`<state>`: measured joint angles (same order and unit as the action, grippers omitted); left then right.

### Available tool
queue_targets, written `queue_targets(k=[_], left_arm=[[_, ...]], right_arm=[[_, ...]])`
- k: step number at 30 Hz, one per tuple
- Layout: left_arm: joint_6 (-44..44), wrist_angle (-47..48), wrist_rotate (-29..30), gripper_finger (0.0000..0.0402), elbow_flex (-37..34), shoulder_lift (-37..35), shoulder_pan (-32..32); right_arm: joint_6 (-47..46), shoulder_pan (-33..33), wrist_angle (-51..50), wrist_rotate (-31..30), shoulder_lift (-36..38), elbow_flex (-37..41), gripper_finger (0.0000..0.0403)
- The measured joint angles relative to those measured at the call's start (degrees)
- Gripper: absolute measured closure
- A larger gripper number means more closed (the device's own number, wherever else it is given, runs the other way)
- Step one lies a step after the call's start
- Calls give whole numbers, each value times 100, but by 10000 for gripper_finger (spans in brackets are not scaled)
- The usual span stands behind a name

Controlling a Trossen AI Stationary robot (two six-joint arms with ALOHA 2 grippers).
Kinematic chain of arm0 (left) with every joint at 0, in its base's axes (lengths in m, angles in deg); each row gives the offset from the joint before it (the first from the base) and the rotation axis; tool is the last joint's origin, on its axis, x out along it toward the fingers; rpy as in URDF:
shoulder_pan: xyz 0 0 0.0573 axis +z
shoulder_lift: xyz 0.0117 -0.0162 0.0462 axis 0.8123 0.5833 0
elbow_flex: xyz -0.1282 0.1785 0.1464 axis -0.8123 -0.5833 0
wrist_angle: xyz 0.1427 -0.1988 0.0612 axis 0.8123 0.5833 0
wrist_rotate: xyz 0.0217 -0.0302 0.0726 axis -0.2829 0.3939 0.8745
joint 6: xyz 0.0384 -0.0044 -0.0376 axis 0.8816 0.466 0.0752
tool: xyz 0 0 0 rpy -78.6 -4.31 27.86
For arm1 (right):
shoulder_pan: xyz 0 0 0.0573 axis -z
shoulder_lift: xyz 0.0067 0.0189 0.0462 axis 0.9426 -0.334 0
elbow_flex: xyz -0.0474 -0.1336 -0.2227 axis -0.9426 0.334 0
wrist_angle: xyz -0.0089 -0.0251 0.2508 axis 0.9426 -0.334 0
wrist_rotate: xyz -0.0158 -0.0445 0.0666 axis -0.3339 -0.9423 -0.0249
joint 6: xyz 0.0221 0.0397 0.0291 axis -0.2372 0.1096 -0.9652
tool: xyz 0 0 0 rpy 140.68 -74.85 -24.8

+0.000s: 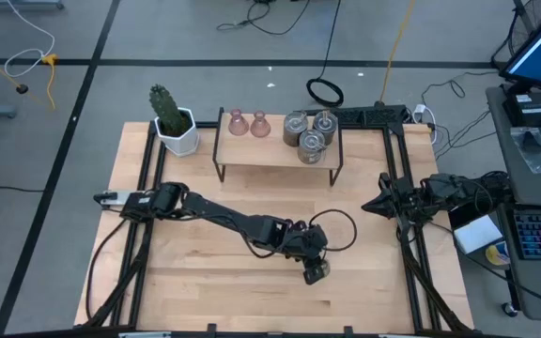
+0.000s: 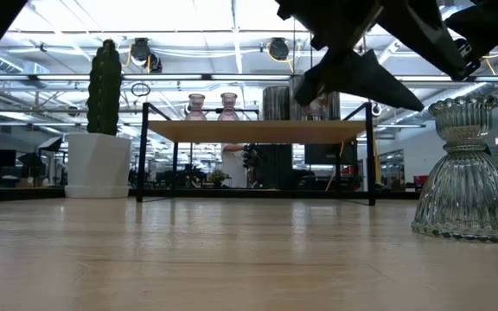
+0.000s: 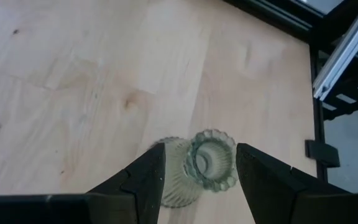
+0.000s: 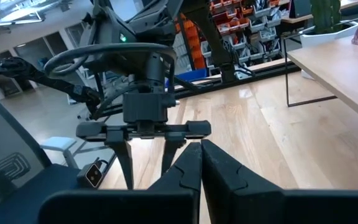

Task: Pick & Place candle stick holders
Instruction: Put the green glass candle holder on the shelf

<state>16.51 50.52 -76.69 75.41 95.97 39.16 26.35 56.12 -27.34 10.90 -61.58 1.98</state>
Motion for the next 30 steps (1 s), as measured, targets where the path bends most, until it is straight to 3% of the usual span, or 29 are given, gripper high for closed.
queue_targets(k=[20, 24, 30], left_arm=[[-261, 7, -179, 209, 0, 254, -3], [-275, -12, -187, 249, 0, 254, 2], [-271, 71, -209, 354, 2, 249, 2]], right_arm=[[0, 0, -6, 2, -2, -2, 403], [0, 2, -6, 2, -1, -2, 403], [0, 2, -6, 2, 0, -2, 403]])
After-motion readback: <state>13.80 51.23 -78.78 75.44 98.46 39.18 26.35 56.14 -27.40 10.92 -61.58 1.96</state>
